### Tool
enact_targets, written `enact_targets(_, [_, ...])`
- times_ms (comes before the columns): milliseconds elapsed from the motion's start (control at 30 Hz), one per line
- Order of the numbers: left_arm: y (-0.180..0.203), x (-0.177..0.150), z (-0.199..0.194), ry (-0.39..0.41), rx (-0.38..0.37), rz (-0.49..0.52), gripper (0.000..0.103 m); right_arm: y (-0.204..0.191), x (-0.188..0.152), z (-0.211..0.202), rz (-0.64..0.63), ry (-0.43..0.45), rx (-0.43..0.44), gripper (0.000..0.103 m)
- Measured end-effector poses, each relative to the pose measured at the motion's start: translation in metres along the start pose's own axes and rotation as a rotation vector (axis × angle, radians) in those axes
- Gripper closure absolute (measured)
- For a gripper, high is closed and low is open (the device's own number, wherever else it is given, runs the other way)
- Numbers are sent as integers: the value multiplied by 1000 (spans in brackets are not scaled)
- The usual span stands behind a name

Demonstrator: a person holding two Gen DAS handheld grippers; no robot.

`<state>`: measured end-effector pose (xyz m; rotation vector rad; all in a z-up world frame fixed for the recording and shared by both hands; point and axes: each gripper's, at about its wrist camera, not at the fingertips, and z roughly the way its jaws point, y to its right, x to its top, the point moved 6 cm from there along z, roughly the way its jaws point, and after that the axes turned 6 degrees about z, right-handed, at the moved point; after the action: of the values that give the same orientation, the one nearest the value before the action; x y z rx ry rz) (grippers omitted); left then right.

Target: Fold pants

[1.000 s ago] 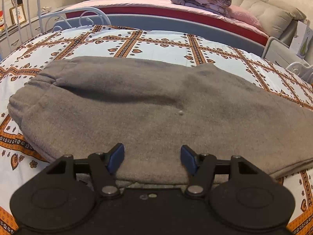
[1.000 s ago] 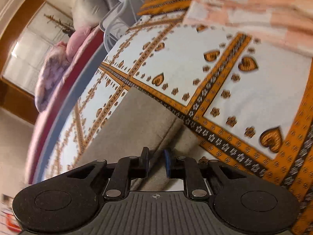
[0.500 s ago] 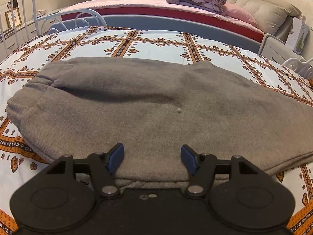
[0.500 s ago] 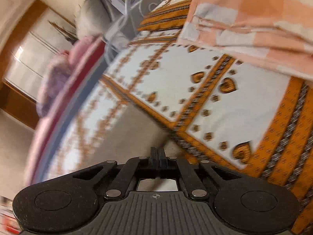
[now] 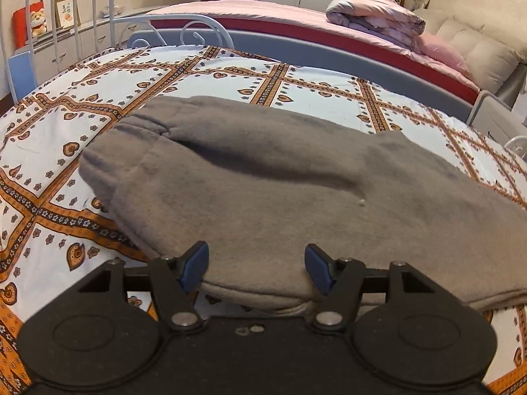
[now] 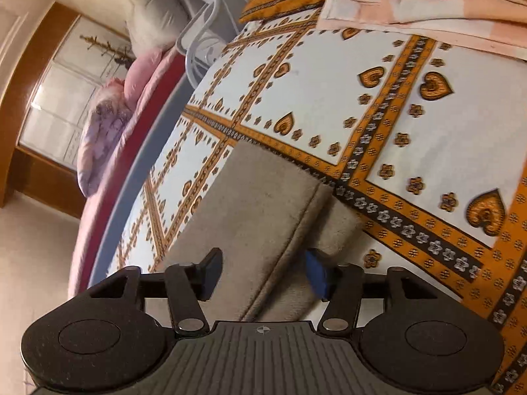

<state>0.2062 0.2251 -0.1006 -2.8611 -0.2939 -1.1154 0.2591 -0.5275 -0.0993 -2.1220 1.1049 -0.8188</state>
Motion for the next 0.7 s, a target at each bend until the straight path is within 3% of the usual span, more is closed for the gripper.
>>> enact_targets(33, [0,0,0,0,-1,5,47,-2,0,3,-11,-1,-1,49])
enact_targets(67, [0,0,0,-2,-2,7,46,-3,0,6,-18,-3,-10,65])
enact_targets(100, [1,0,1,-6,-2,9,46,-4,0,8,-23,-6,-30,97])
enact_targets(167, [2,-1,2,-10,0,11,46,-8,-2,6,-60,-6,-45,99])
enact_targets(300, [2,-1,3,-12,-6,14,44,-32,-8,-36,-145,68,57,99])
enact_targets(367, [2,-1,4,-13,-9,18,43,-25,-11,-39,-170,54,16,99])
enact_targets(467, [2,-2,4,-15,-8,26,43,1,-9,-8,-167,-28,-105,99])
enact_targets(633, [3,-3,4,-17,-12,32,42,-14,-9,-21,-193,40,-31,99])
enact_targets(700, [3,-3,3,-16,-10,37,42,-5,-9,-12,-185,18,-98,98])
